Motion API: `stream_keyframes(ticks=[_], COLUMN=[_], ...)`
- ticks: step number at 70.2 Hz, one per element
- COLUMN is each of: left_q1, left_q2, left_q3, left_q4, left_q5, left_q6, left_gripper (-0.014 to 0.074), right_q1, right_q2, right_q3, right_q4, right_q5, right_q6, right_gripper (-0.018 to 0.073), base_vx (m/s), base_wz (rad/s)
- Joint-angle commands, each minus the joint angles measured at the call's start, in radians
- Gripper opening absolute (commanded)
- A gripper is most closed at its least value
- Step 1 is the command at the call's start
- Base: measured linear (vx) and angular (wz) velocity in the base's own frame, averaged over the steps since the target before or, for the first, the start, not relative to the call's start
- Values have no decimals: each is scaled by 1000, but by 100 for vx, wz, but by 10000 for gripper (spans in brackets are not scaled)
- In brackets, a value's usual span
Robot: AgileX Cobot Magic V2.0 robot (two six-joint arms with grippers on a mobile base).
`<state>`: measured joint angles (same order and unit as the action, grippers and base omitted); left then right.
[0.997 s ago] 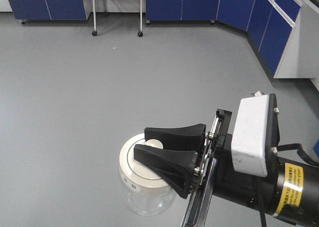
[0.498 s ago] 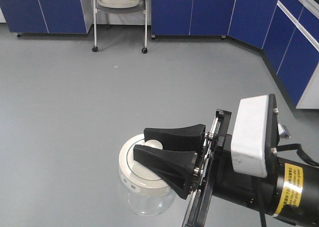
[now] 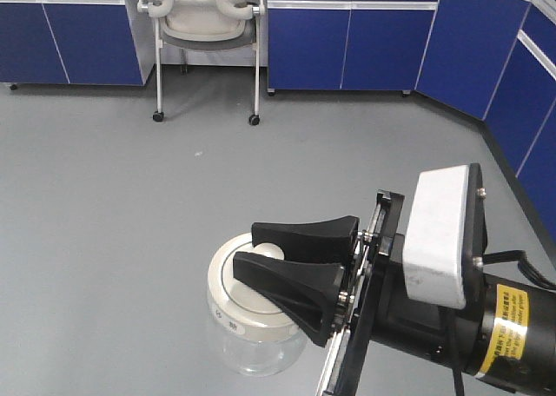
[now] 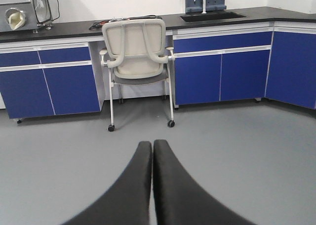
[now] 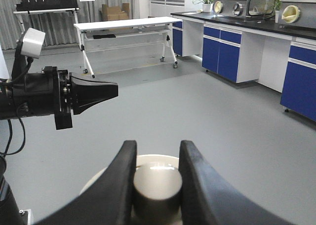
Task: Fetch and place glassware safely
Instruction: 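Hold the jar in the right gripper while the base drives away, then drive the base up to the black bench holding the jar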
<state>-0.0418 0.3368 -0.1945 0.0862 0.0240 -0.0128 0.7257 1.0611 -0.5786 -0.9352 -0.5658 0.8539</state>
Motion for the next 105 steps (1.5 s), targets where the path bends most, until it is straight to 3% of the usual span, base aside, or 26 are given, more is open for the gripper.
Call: stream_keyframes(ticks=[1,61,105], left_q1=[-8,-8,-8], left_q2=[8,8,8], left_q3=[-27,-27,-27], left_q4=[-9,-9,-9], left_q5=[-70,-64,-64], left_q6=[-6,-6,-6], left_gripper=[-7,-7,-7], right_q1=[1,1,1], right_q2=[-21,-21,-21], right_q3=[-38,-38,-38], right_q4=[37,37,37], right_q5=[-75,-75,-75], right_q6=[-8,-8,-8], right_gripper=[0,0,0], base_vx=[60,54,36], base_wz=[3,-5,-59])
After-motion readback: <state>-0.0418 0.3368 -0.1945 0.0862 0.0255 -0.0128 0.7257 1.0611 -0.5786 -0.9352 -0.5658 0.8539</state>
